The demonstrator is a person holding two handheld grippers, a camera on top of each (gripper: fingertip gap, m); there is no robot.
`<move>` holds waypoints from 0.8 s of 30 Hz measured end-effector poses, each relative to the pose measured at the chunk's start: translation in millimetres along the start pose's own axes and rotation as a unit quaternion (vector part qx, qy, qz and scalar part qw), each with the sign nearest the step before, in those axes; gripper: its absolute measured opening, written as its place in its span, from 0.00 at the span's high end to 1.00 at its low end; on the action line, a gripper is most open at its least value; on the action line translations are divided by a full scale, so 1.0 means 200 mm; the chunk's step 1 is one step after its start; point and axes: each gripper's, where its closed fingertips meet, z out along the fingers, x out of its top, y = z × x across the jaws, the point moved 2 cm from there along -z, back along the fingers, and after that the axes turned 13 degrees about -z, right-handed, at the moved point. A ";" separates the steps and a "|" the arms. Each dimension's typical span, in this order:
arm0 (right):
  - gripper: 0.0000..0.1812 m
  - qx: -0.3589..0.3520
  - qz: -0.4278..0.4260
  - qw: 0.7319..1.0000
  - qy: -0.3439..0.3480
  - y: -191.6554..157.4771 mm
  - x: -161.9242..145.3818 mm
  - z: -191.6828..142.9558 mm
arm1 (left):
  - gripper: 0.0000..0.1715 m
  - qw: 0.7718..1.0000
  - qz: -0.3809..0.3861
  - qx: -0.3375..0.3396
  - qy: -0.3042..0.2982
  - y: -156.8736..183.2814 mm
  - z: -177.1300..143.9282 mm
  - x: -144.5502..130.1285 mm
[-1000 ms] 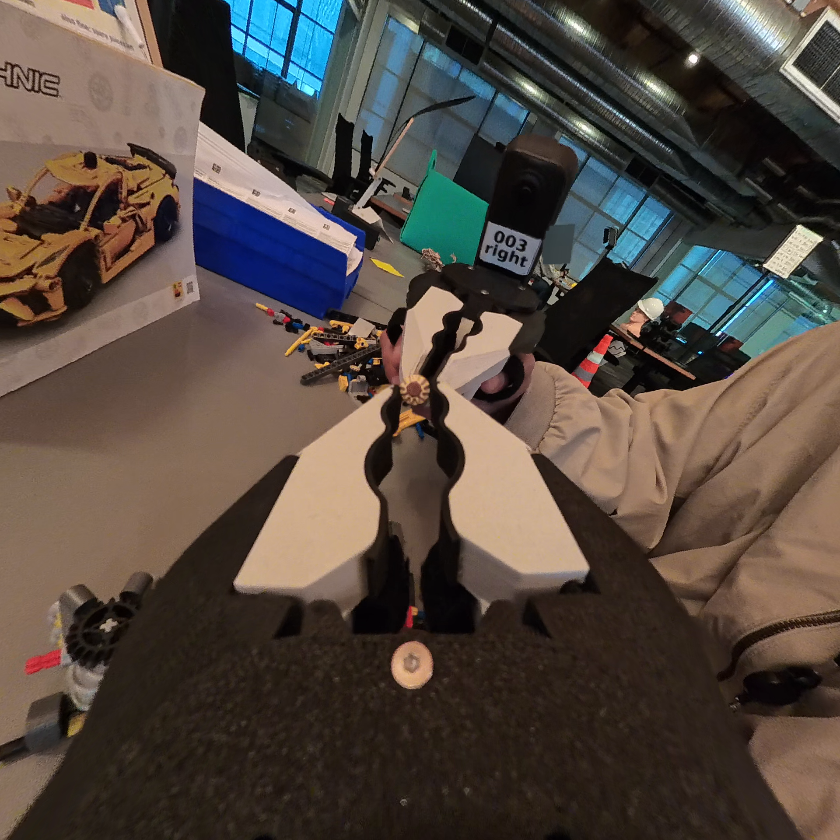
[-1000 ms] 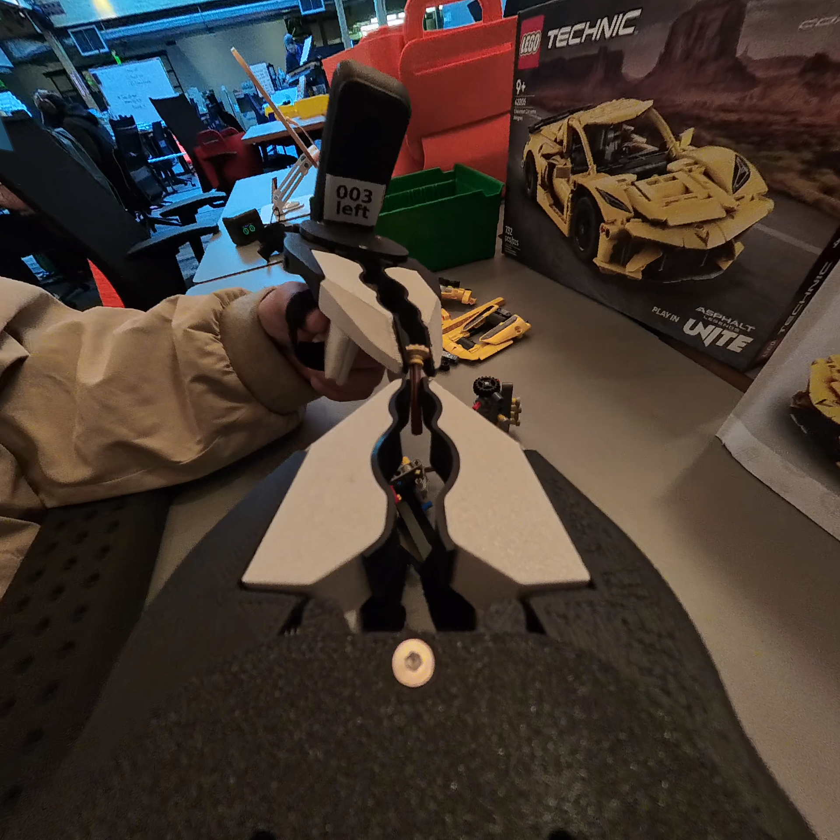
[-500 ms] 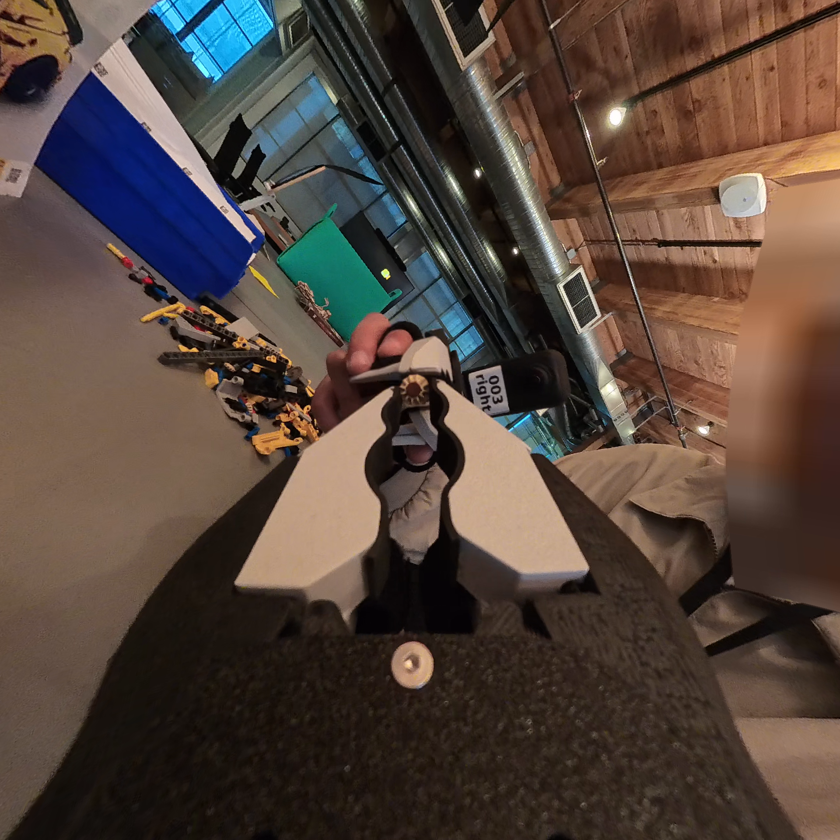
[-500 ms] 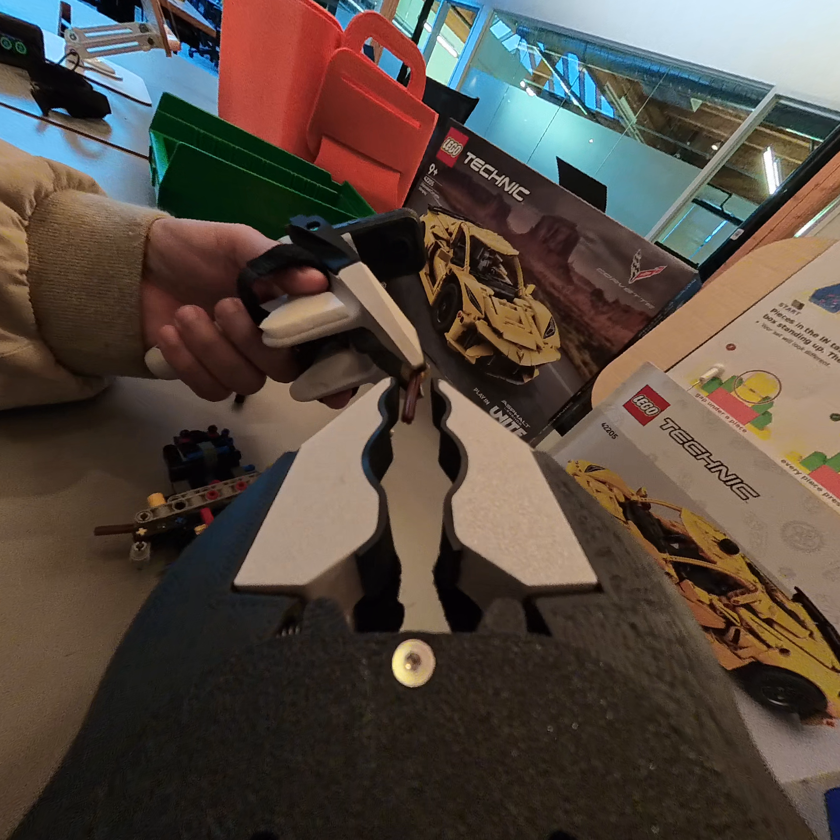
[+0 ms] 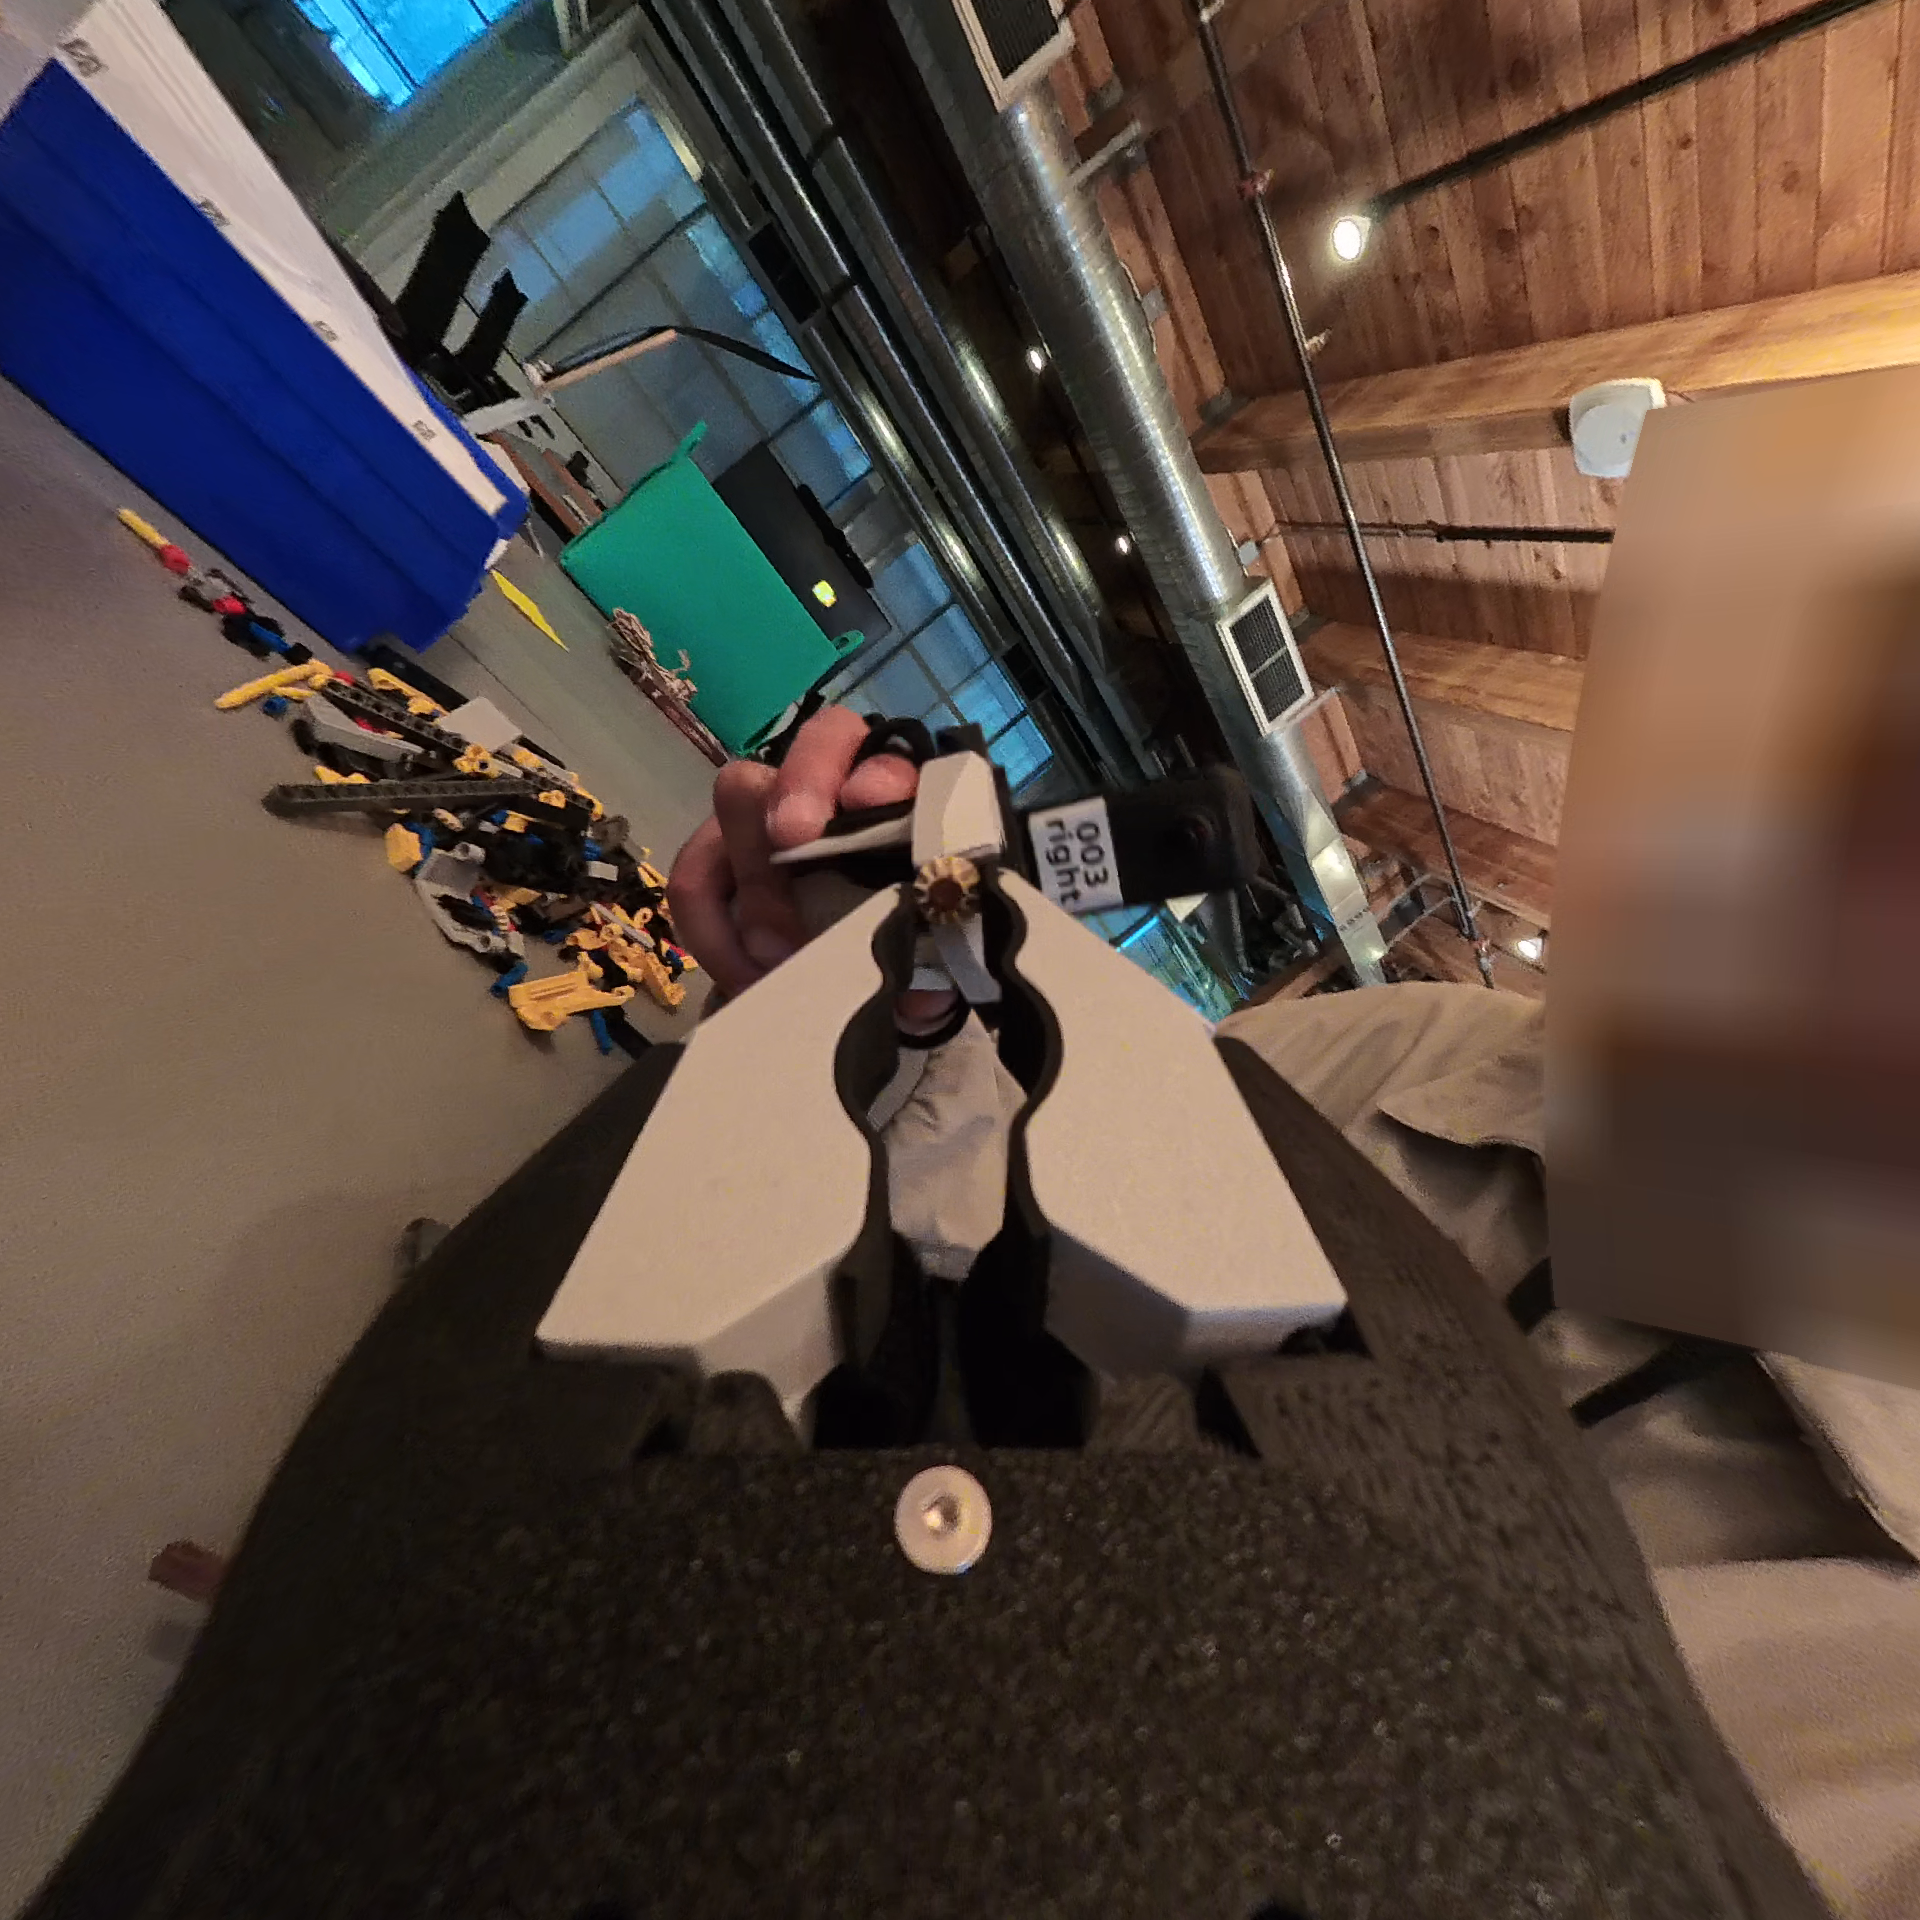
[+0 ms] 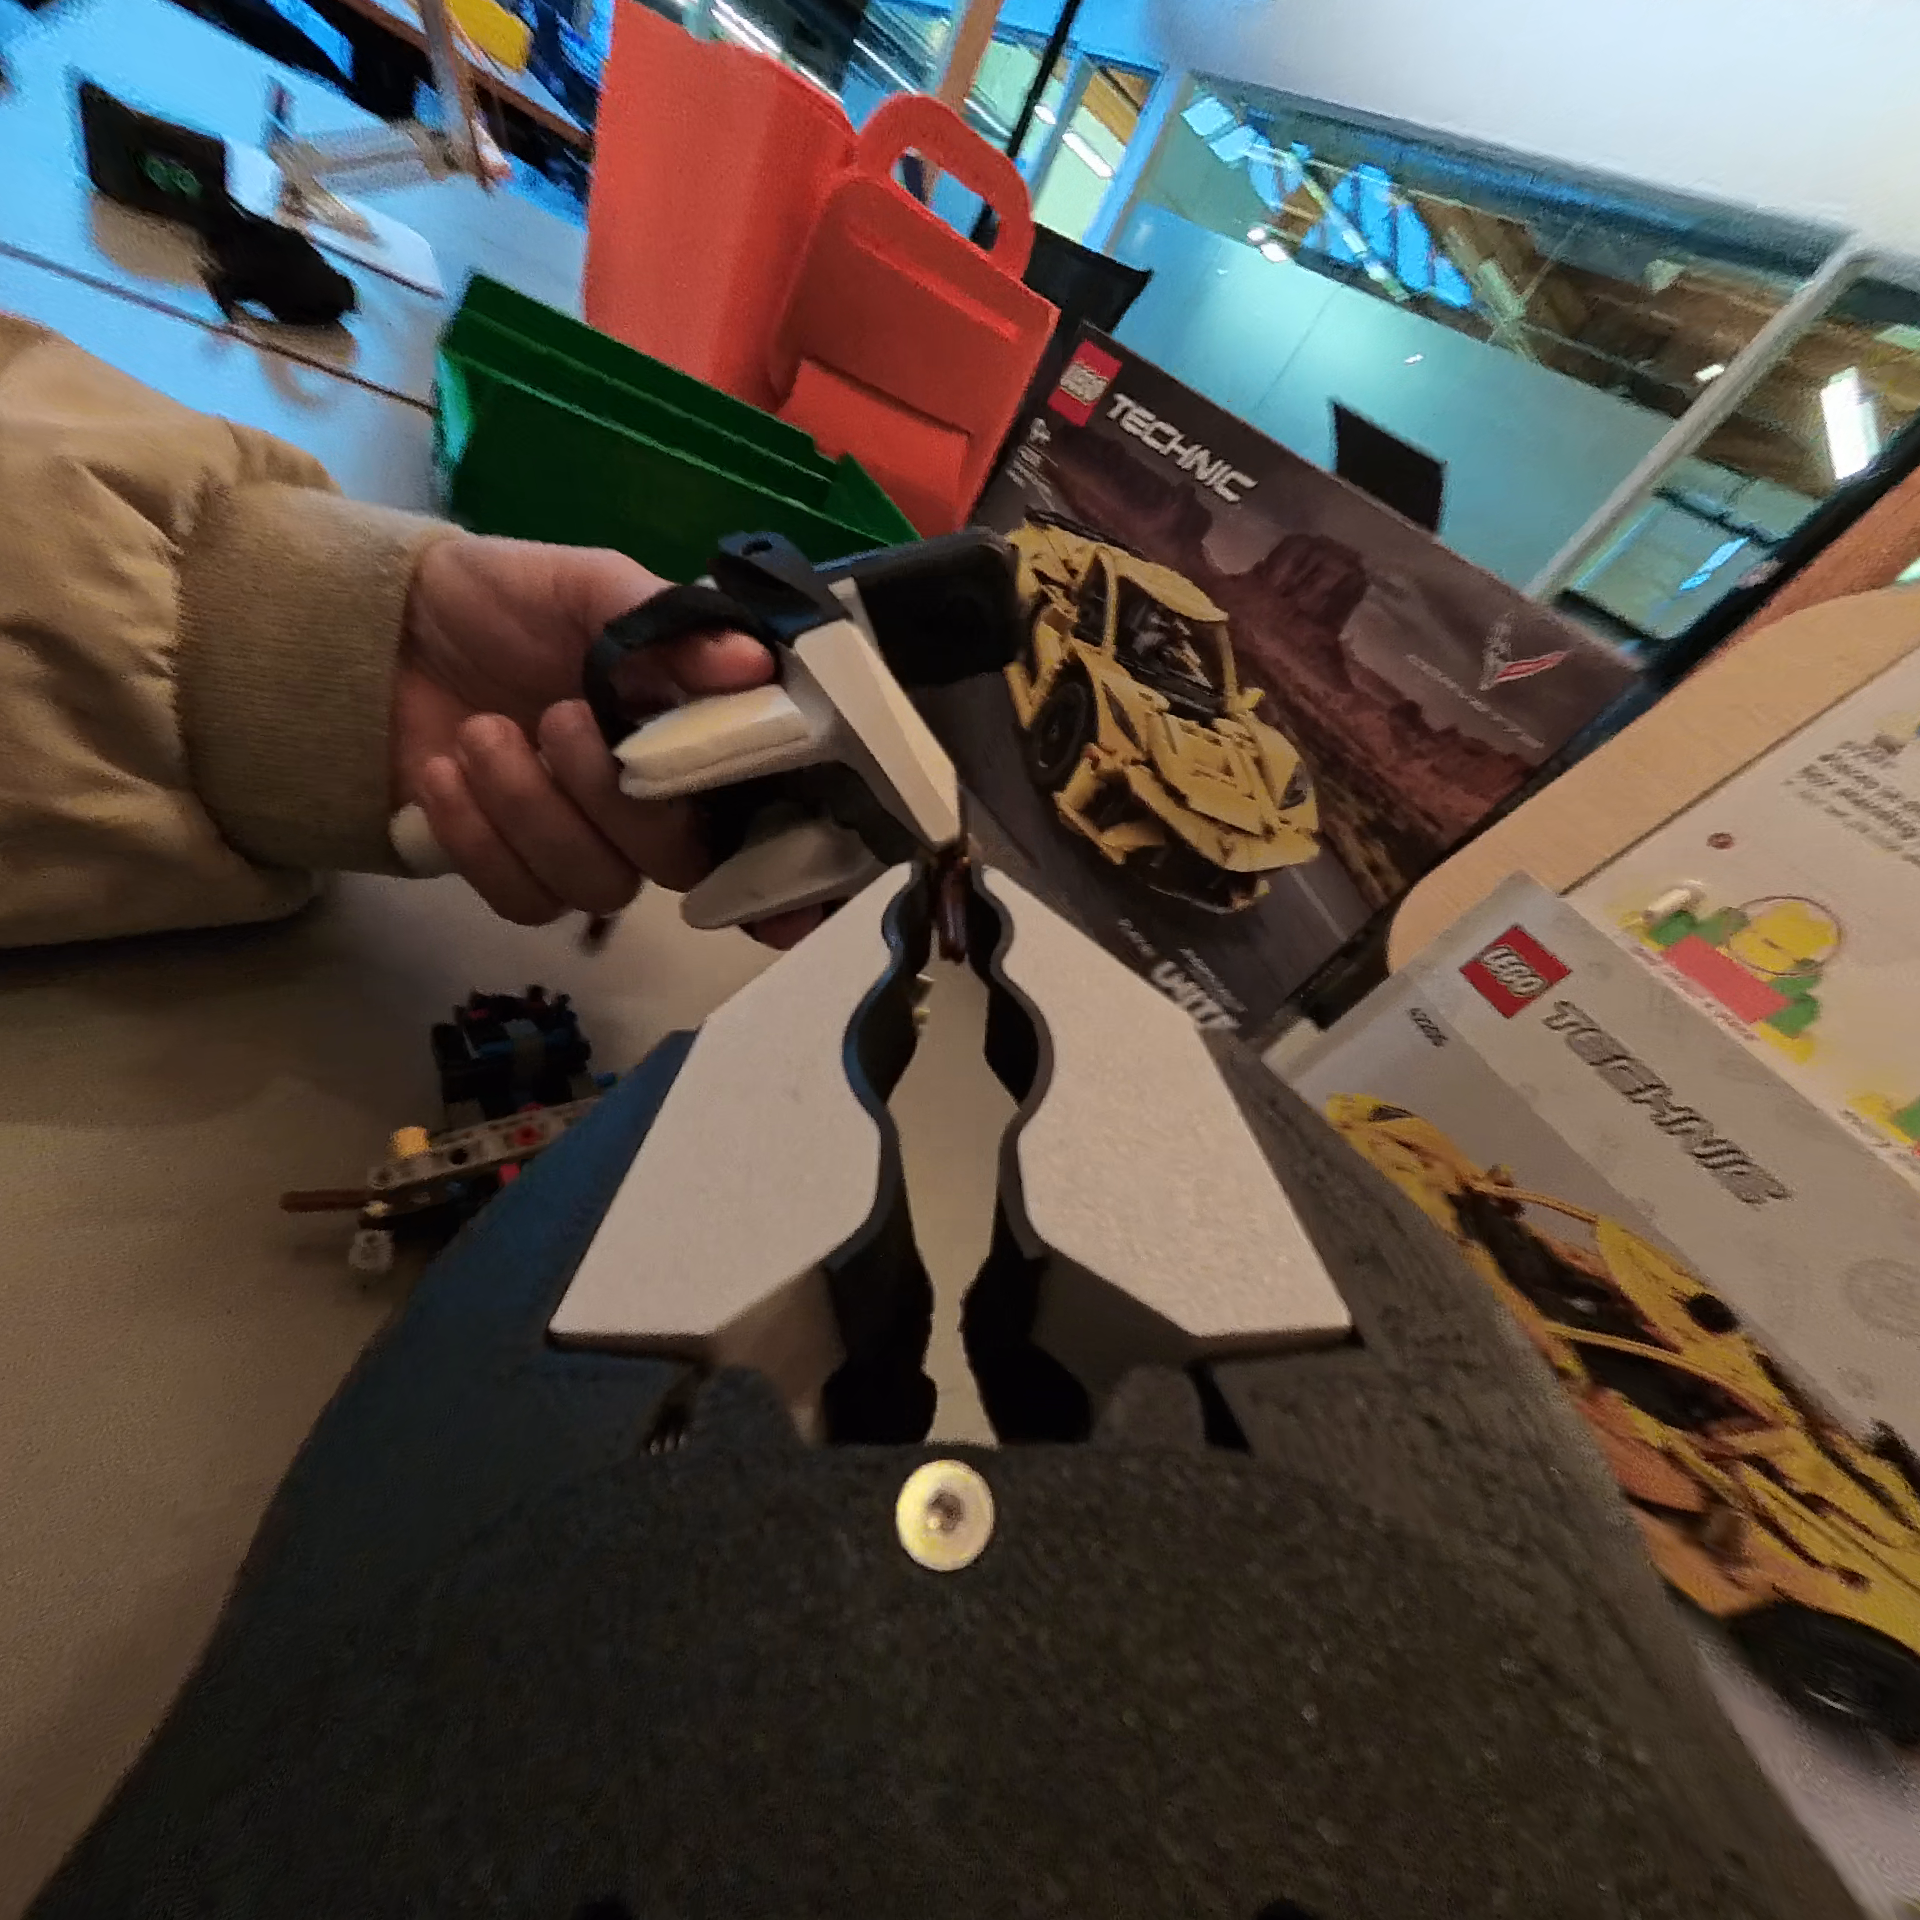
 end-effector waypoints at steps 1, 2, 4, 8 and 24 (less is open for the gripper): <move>0.98 0.017 0.019 1.000 0.007 0.00 0.01 0.00 | 0.93 1.000 0.007 0.002 -0.006 0.01 0.00 -0.01; 0.98 0.028 0.030 0.999 0.019 0.00 0.01 -0.01 | 0.93 1.000 0.016 0.005 -0.014 0.02 0.00 -0.01; 0.98 0.038 0.038 0.998 0.032 -0.01 0.02 -0.01 | 0.94 0.999 0.033 0.019 -0.029 0.03 0.00 -0.03; 0.98 0.047 0.051 0.996 0.049 0.00 0.04 -0.03 | 0.94 0.998 0.052 0.035 -0.028 0.04 -0.05 0.00; 0.97 0.068 0.230 0.896 -0.373 0.24 -0.78 -0.95 | 0.93 0.982 0.122 0.144 0.003 -0.08 -0.09 0.06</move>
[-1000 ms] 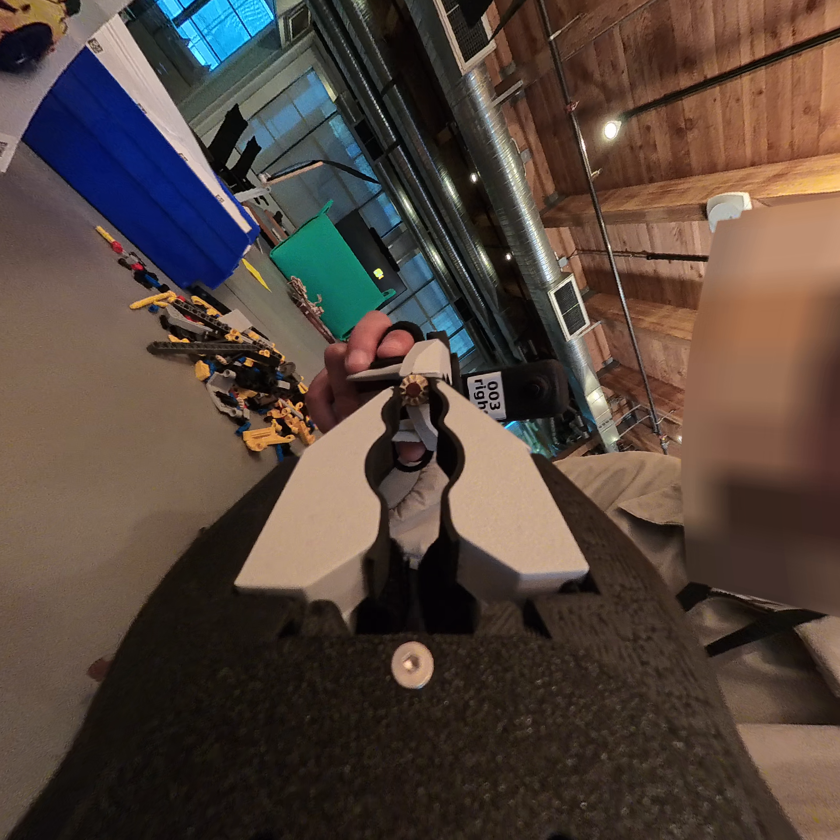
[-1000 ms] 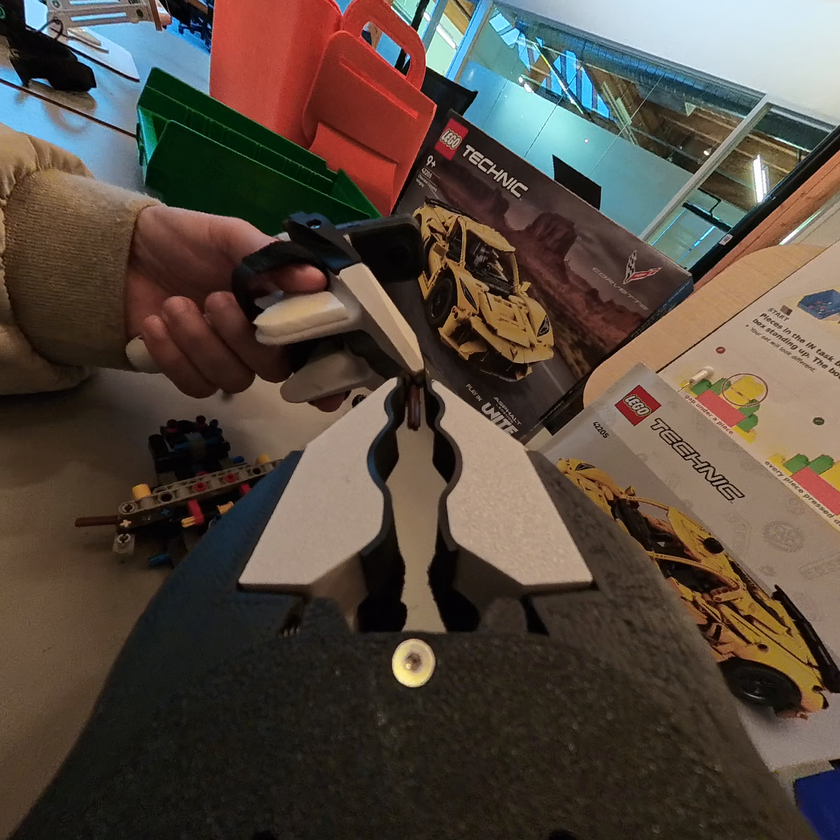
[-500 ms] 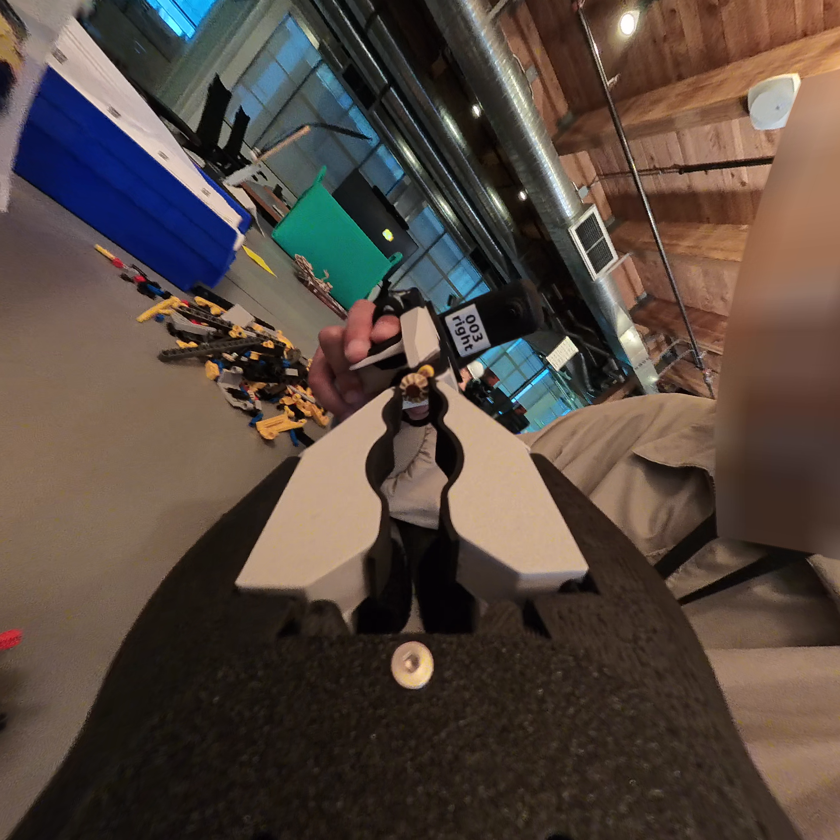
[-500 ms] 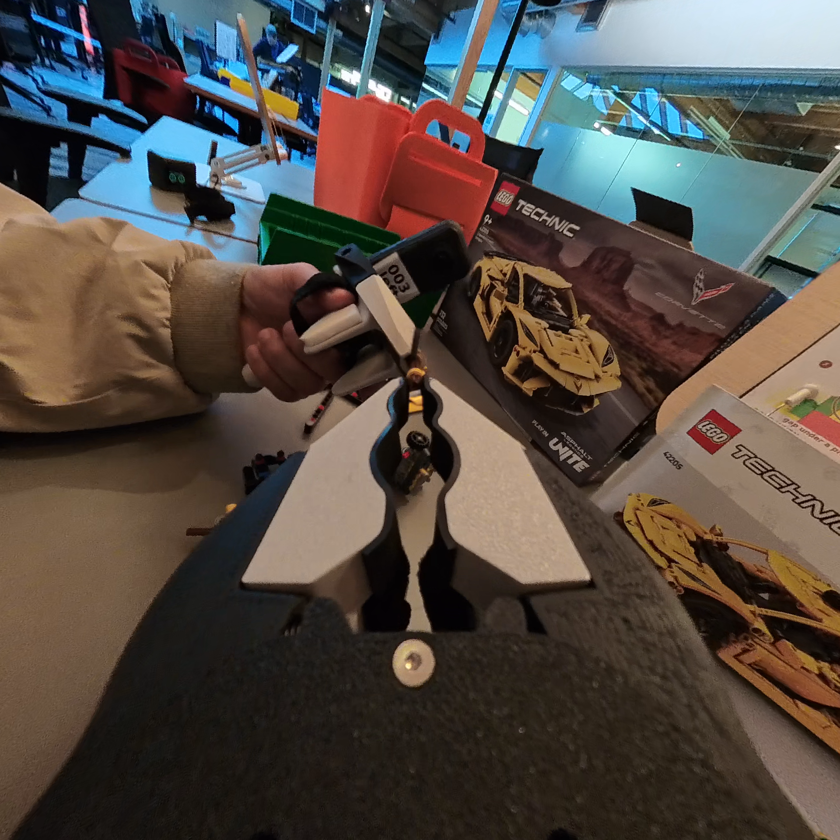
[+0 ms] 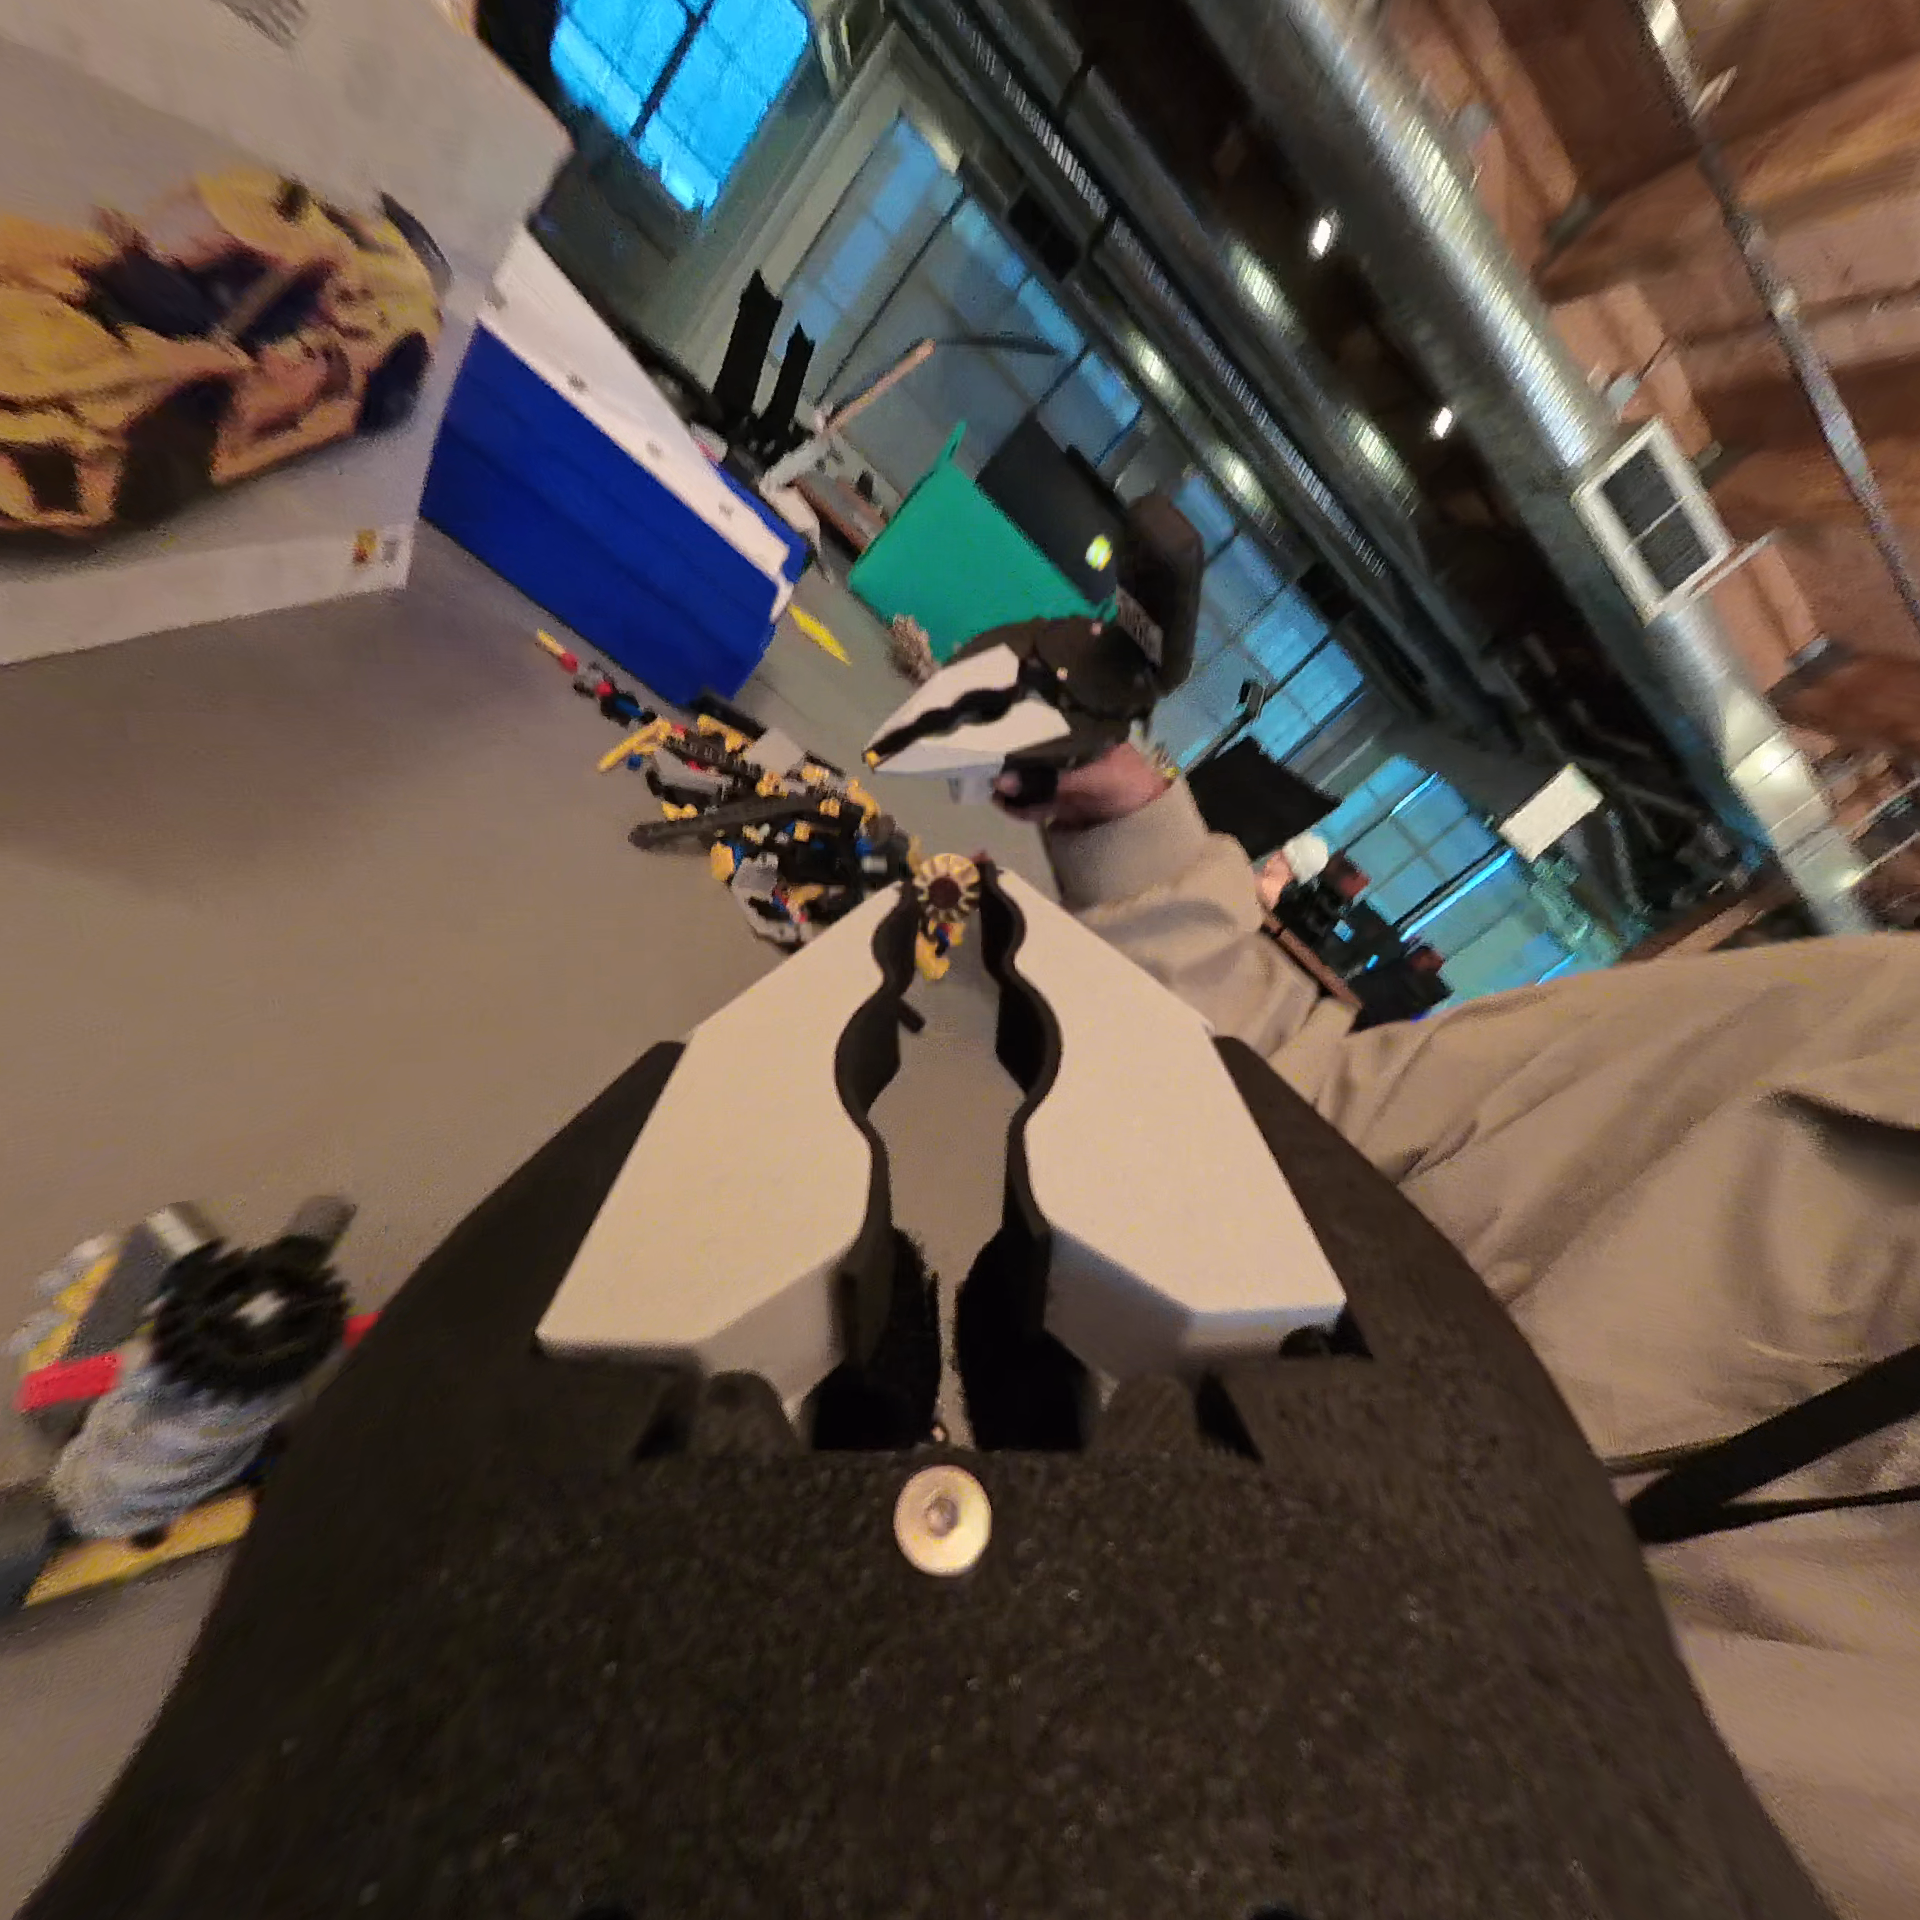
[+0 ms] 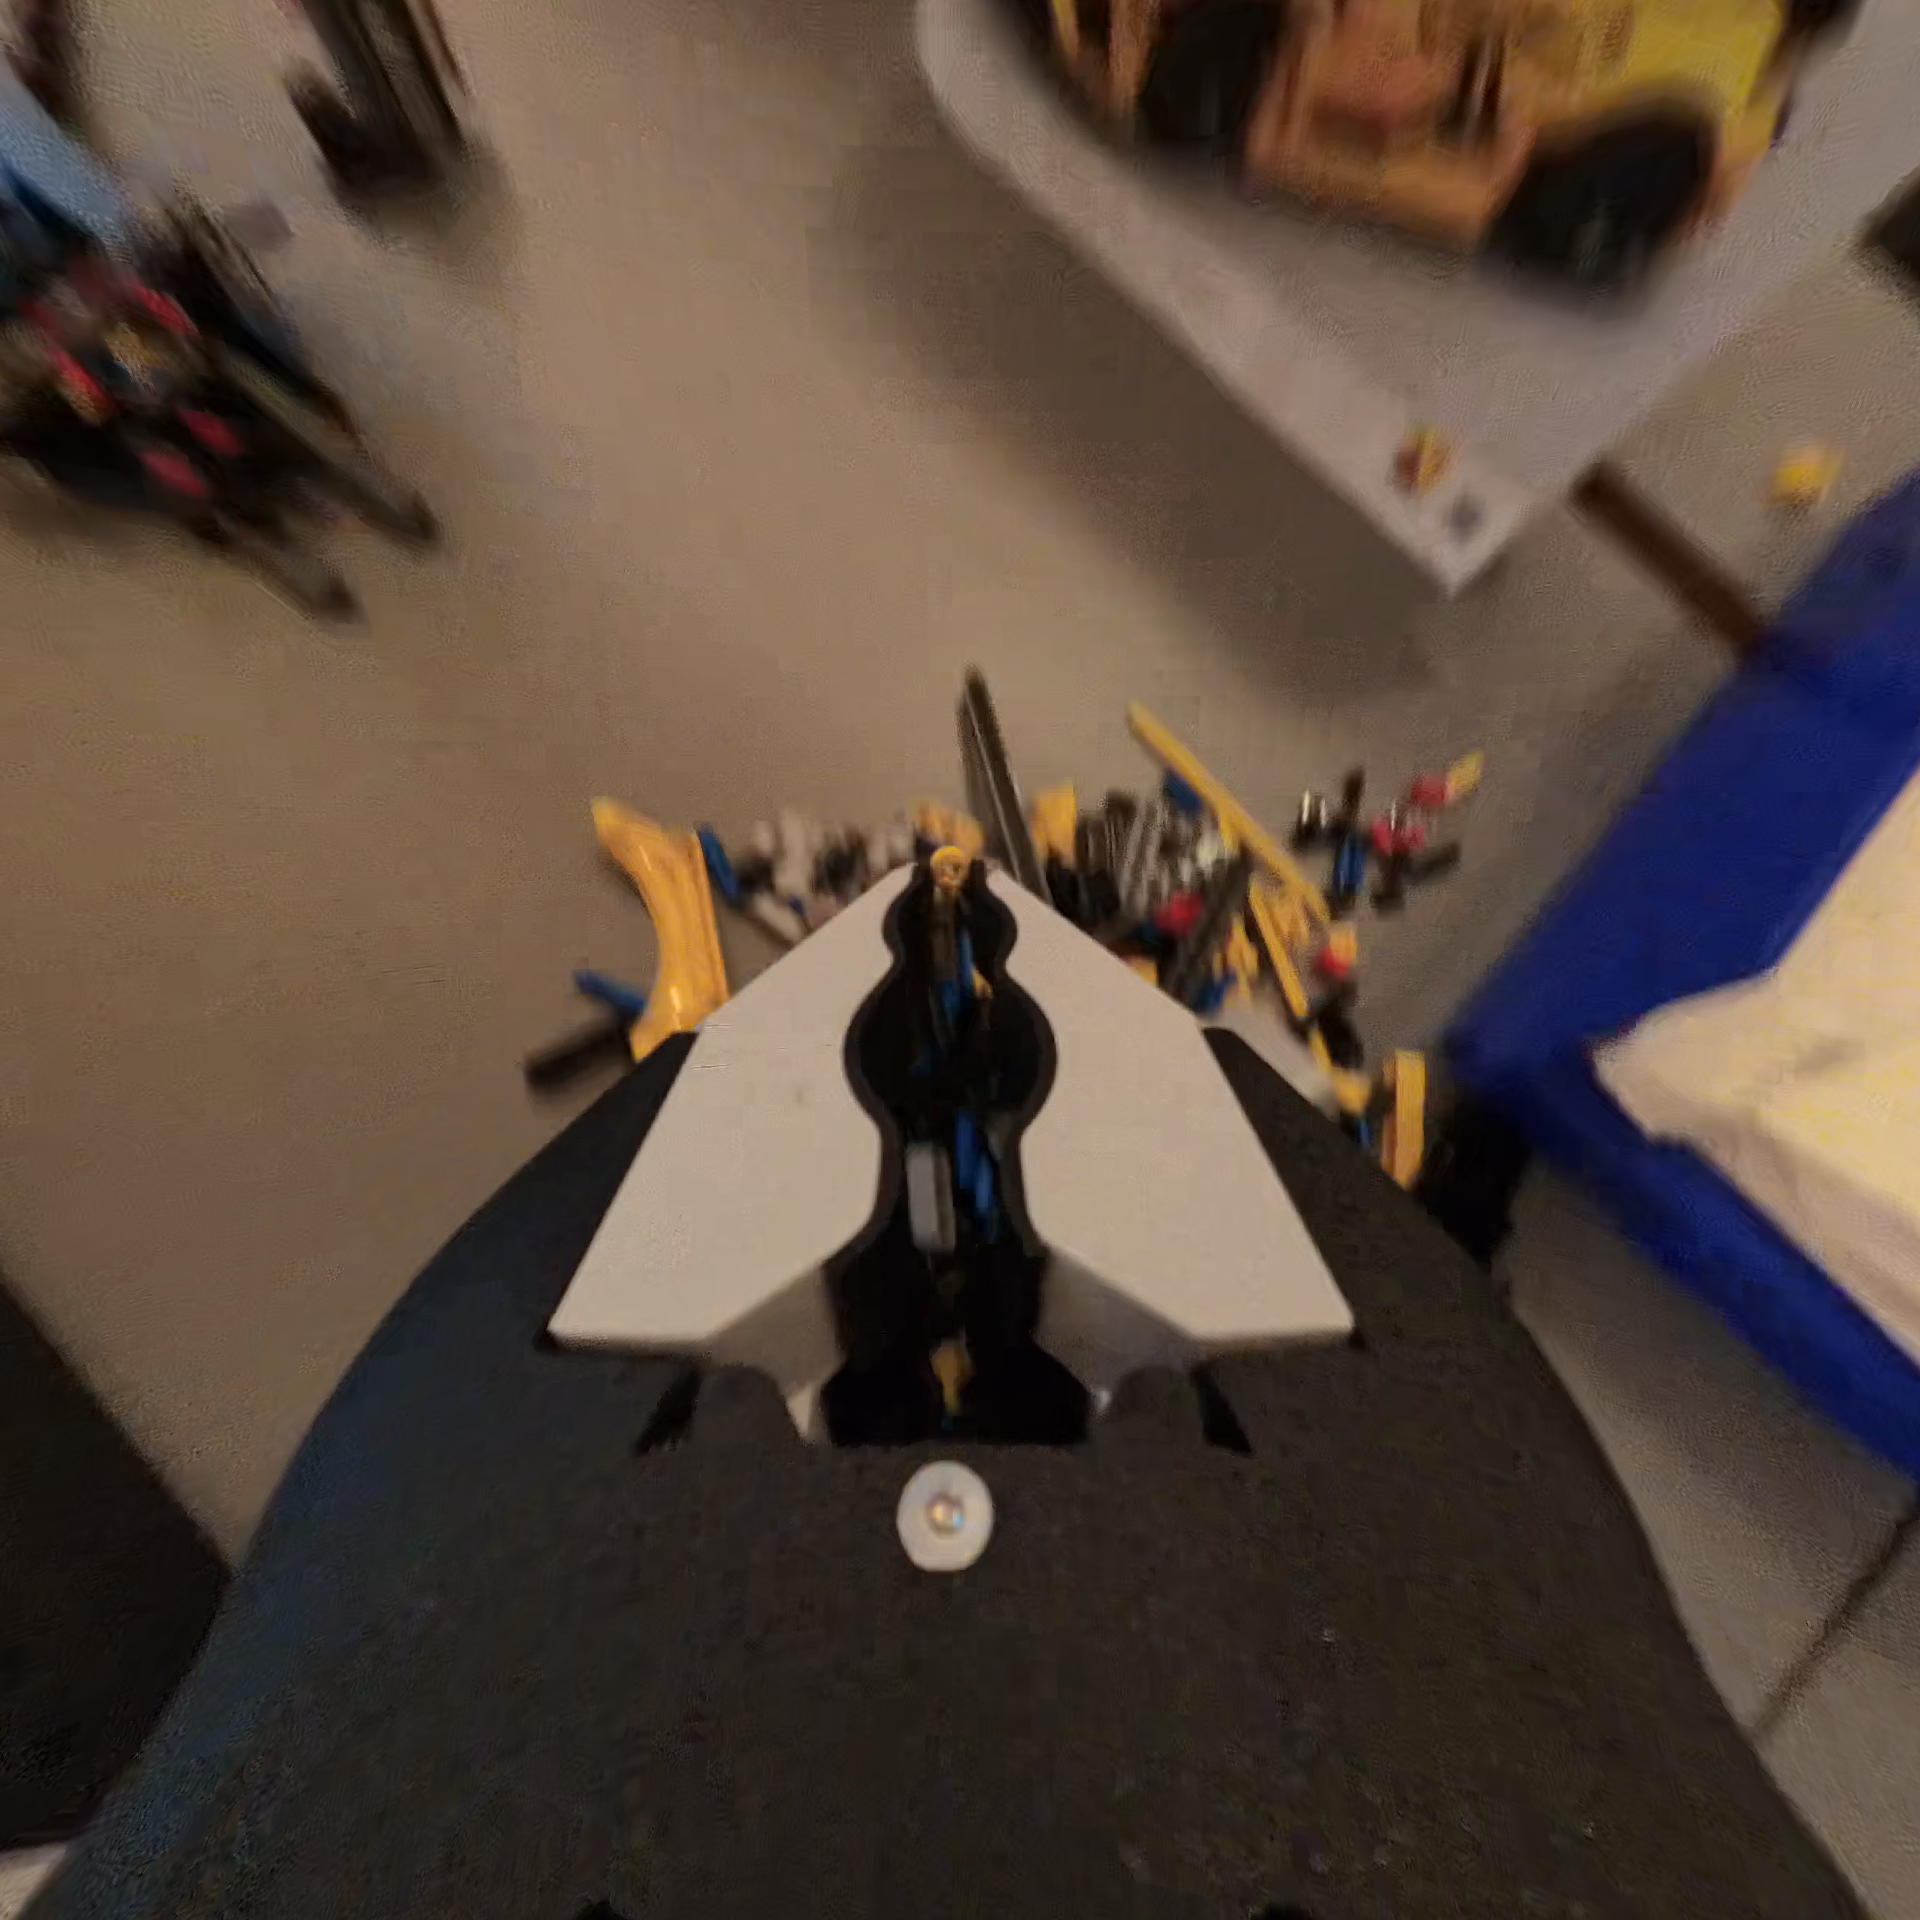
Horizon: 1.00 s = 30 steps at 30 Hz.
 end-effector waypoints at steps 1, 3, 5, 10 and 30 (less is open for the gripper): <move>0.97 -0.006 0.010 1.000 -0.022 0.01 -0.08 -0.01 | 0.93 1.000 0.020 0.008 -0.015 0.00 0.05 -0.04; 0.97 -0.025 0.026 0.998 -0.051 0.05 -0.19 -0.02 | 0.93 0.997 0.064 0.042 -0.030 -0.02 0.13 -0.09; 0.93 -0.039 0.030 0.997 -0.065 0.07 -0.25 -0.01 | 0.93 0.988 0.125 0.083 -0.023 -0.04 0.20 -0.12; 0.90 -0.057 0.079 0.993 0.060 0.04 -0.03 -0.04 | 0.93 0.943 0.283 0.174 -0.018 -0.03 0.29 -0.16; 0.65 0.176 0.229 0.903 0.318 -0.57 0.66 0.24 | 0.93 0.831 0.501 0.240 -0.016 0.01 0.35 -0.21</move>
